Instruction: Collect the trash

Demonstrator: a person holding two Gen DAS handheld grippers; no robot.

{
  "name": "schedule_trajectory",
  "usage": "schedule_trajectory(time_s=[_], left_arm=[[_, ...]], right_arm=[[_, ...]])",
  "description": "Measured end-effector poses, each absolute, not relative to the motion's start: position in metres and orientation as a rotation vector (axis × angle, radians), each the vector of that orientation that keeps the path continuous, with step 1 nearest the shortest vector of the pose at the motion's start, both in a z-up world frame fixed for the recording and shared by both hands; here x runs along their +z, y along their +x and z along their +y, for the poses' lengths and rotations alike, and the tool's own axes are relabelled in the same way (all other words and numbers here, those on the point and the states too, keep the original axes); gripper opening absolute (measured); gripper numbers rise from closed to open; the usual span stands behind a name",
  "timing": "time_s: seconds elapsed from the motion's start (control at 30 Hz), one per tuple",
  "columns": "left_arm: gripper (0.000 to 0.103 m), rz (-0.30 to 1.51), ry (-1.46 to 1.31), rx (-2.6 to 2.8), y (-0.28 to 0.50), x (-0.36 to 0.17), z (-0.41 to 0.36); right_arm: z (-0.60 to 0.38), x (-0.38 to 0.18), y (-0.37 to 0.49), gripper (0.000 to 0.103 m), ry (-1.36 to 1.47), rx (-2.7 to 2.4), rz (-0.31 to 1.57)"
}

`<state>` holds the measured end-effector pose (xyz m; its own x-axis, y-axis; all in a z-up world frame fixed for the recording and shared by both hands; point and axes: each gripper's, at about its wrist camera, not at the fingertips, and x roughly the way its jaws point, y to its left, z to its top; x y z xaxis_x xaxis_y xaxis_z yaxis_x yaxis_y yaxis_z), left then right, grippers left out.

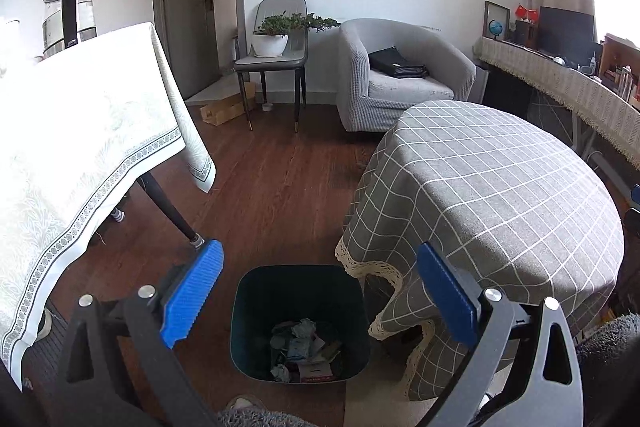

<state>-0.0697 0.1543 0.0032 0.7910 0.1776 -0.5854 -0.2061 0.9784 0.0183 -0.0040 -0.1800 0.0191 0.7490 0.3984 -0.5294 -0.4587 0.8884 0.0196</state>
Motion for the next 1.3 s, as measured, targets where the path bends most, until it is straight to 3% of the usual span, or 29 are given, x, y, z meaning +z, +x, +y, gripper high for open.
schedule_trajectory(time_s=[1.3], left_arm=[[0.099, 0.627, -0.012, 0.195, -0.07, -0.001, 0.143]], right_arm=[[-0.192, 0.02, 0.0, 0.1, -0.054, 0.481, 0.572]])
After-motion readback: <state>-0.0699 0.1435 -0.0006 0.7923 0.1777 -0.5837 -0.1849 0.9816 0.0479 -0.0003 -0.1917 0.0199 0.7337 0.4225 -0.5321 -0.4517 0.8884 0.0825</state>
